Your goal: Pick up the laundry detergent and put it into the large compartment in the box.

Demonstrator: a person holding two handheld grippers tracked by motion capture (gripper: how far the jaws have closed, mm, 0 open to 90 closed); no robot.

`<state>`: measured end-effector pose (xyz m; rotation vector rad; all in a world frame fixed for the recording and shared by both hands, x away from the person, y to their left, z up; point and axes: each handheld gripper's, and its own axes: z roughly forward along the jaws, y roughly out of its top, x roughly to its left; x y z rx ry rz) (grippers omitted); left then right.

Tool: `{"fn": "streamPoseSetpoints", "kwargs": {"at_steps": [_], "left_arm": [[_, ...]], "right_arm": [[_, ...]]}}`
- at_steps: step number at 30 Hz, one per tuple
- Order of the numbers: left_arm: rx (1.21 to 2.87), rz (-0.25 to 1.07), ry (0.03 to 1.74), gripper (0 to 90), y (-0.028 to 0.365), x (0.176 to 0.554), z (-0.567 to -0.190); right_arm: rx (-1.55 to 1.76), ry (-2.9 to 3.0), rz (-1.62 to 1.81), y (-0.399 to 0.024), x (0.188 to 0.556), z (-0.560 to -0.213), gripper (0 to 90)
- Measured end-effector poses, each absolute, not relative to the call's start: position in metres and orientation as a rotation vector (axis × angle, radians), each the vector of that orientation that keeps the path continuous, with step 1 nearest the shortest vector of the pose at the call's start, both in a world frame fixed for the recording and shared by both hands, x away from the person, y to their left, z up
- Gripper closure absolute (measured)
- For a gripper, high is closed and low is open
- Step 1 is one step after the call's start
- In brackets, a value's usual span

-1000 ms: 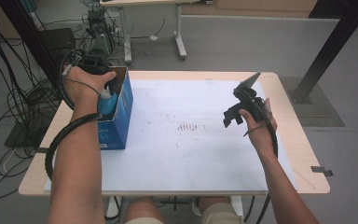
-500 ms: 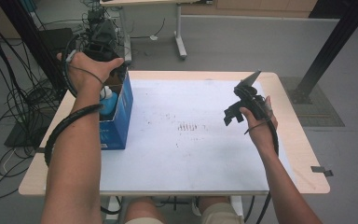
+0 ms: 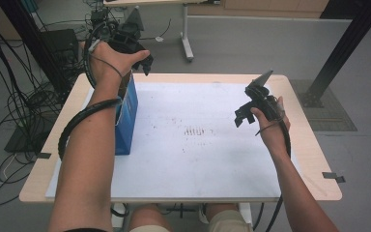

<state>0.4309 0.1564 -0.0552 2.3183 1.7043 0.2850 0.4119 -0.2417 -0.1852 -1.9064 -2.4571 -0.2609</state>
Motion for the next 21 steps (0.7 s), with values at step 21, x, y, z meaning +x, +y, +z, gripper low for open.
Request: {"fn": "streamPoseSetpoints", "kwargs": {"at_steps": [21], "left_arm": [[2.359,0.304,1.638,21.2,0.13,0.438,-0.048]], "right_arm": [[-1.915,-2.46,-0.258,-0.243,0.417,-0.18,6.1]]}}
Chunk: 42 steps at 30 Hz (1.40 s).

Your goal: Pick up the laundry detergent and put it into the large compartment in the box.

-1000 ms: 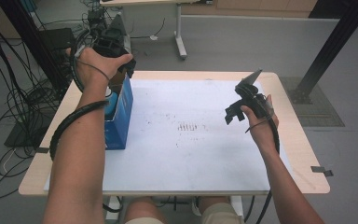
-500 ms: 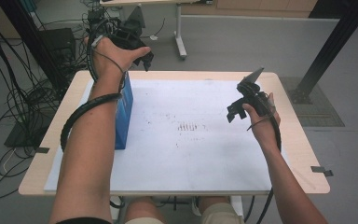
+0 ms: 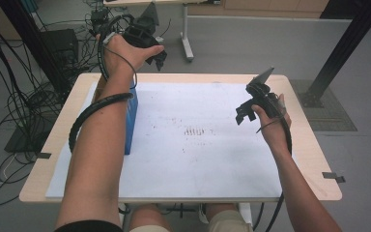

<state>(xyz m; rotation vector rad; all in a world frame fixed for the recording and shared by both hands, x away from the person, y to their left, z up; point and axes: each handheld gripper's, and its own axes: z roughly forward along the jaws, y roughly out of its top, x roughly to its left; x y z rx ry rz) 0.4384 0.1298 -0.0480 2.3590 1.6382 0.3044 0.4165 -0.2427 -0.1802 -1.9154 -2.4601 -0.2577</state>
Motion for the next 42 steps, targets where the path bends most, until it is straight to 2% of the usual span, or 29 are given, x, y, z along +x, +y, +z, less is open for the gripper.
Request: {"fn": "streamPoseSetpoints", "kwargs": {"at_steps": [6,9,28,42], "left_arm": [[2.368,0.295,1.636,21.0,0.126,0.442,-0.05],[2.374,0.256,1.651,17.3,0.125,0.448,-0.051],[2.385,0.294,1.625,8.1,0.113,0.448,-0.051],[2.391,0.312,1.624,8.1,0.108,0.448,-0.051]], "right_arm": [[-1.918,-2.458,-0.254,-0.244,0.418,-0.18,6.1],[-1.924,-2.455,-0.254,-0.245,0.419,-0.18,6.1],[-1.93,-2.449,-0.266,-0.251,0.419,-0.18,6.1],[-1.932,-2.436,-0.268,-0.253,0.42,-0.182,6.1]]}}
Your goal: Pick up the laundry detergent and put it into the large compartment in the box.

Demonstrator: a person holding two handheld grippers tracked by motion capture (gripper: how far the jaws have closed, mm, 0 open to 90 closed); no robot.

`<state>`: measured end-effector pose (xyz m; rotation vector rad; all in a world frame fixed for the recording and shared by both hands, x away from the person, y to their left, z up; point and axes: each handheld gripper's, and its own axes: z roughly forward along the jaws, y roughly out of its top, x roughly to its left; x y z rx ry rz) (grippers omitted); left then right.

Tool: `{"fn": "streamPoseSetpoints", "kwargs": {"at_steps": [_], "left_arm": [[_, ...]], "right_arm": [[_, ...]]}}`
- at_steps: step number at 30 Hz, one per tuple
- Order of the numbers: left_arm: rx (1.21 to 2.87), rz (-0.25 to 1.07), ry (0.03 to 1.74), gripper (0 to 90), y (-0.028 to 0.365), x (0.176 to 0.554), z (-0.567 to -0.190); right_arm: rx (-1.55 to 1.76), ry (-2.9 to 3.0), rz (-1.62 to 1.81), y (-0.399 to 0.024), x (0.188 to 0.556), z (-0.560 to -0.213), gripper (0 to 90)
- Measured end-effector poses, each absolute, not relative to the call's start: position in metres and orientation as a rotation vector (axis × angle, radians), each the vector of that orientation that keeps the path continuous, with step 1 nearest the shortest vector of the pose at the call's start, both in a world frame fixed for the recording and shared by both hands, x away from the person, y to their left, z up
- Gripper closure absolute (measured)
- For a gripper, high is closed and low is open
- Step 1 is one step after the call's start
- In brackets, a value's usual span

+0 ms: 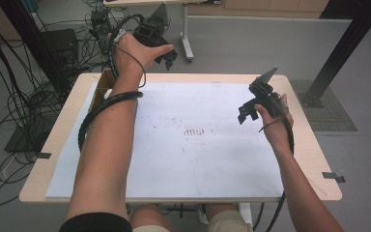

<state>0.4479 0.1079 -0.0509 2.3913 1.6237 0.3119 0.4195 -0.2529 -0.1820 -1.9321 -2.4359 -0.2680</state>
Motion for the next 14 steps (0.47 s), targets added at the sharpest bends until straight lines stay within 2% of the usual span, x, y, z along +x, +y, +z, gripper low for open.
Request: {"fn": "streamPoseSetpoints", "kwargs": {"at_steps": [14], "left_arm": [[2.392,0.296,1.631,7.4,0.1079,0.449,-0.0525]], "right_arm": [[-1.935,-2.438,-0.269,-0.2531,0.4178,-0.1813,6.1]]}}
